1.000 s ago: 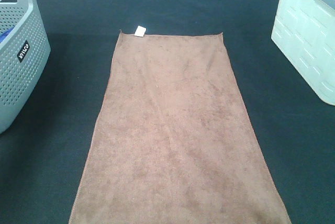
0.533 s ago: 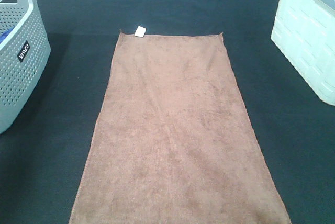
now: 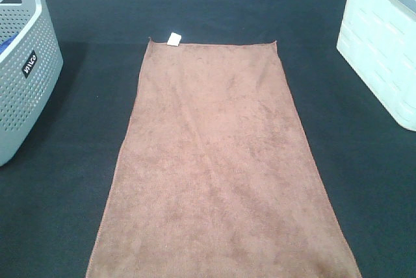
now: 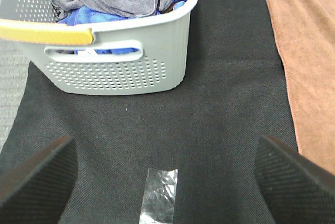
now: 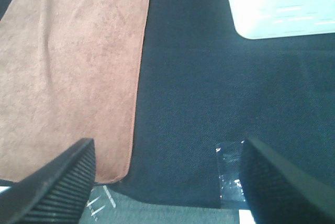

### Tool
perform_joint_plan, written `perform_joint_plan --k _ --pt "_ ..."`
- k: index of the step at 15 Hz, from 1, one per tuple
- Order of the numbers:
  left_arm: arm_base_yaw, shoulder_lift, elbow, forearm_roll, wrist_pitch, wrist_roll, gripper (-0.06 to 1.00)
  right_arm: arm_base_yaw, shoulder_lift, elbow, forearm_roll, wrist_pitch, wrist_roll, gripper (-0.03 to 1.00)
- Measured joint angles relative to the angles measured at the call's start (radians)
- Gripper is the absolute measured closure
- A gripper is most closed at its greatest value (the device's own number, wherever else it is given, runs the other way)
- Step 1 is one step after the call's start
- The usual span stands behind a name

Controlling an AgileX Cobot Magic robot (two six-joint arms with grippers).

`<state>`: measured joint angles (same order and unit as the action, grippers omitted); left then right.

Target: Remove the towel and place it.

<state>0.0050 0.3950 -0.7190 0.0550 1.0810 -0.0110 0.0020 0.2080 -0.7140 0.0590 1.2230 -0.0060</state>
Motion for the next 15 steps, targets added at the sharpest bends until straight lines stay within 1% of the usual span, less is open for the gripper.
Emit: perform_joint_plan --k 4,5,7,8,10,15 --pt "0.0 -0.278 0.146 0.0 0.005 0.0 0.08 0.0 -0.125 0.08 -0.002 -0.035 -0.012 0.24" --pt "0.0 -0.278 0.146 0.0 0.005 0.0 0.08 0.0 -0.125 0.08 -0.002 -0.035 -0.012 0.24" --pt "0.0 -0.389 0.207 -0.007 -0.001 0.0 0.08 0.0 -0.182 0.134 -0.003 -0.098 -0.024 0.24" --pt "0.0 -0.398 0.217 -0.016 -0.012 0.0 0.08 0.0 -0.206 0.181 -0.004 -0.139 -0.029 0.24" --pt "0.0 -0.398 0.221 -0.027 -0.025 0.0 0.08 0.0 -0.212 0.213 -0.009 -0.159 -0.03 0.24" --pt "0.0 -0.4 0.221 -0.036 -0.025 0.0 0.08 0.0 -0.212 0.213 -0.009 -0.167 -0.033 0.24"
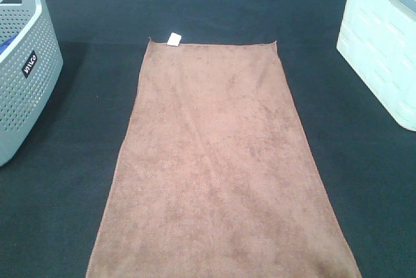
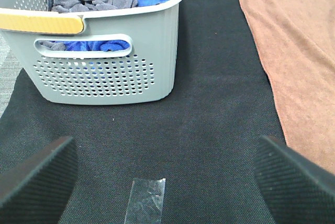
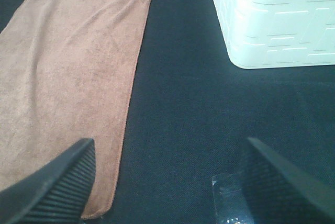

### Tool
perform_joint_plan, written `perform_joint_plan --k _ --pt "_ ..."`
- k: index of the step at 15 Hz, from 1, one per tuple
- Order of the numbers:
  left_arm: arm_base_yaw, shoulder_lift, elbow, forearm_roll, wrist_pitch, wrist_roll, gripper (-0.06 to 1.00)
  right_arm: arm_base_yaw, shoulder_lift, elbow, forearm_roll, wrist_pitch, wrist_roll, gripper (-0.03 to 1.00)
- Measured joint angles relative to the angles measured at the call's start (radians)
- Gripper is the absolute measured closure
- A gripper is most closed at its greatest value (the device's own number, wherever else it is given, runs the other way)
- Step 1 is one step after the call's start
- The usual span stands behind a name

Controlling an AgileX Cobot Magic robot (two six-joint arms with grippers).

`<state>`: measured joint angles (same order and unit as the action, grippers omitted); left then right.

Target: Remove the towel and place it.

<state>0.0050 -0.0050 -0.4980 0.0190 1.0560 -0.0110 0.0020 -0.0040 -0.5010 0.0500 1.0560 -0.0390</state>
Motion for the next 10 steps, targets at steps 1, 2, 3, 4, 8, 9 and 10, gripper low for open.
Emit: perform_joint_plan --k 1,2,3,4,8,9,10 --pt "0.0 0.0 0.0 -0.001 0.0 0.0 0.08 0.0 0.0 0.0 0.0 0.0 0.0 0.24" --pt "0.0 0.0 0.0 -0.001 0.0 0.0 0.08 0.0 0.0 0.0 0.0 0.0 0.0 0.24" --pt "0.0 0.0 0.0 -0.001 0.0 0.0 0.08 0.0 0.0 0.0 0.0 0.0 0.0 0.24" --pt "0.0 0.0 0.0 -0.001 0.0 0.0 0.08 0.0 0.0 0.0 0.0 0.0 0.0 0.24" --pt "0.0 0.0 0.0 -0.001 0.0 0.0 0.08 0.0 0.0 0.0 0.0 0.0 0.0 0.24" --pt "0.0 0.0 0.0 -0.001 0.0 0.0 0.08 0.0 0.0 0.0 0.0 0.0 0.0 0.24" --pt "0.0 0.0 0.0 -0.001 0.0 0.0 0.08 0.0 0.0 0.0 0.0 0.0 0.0 0.24"
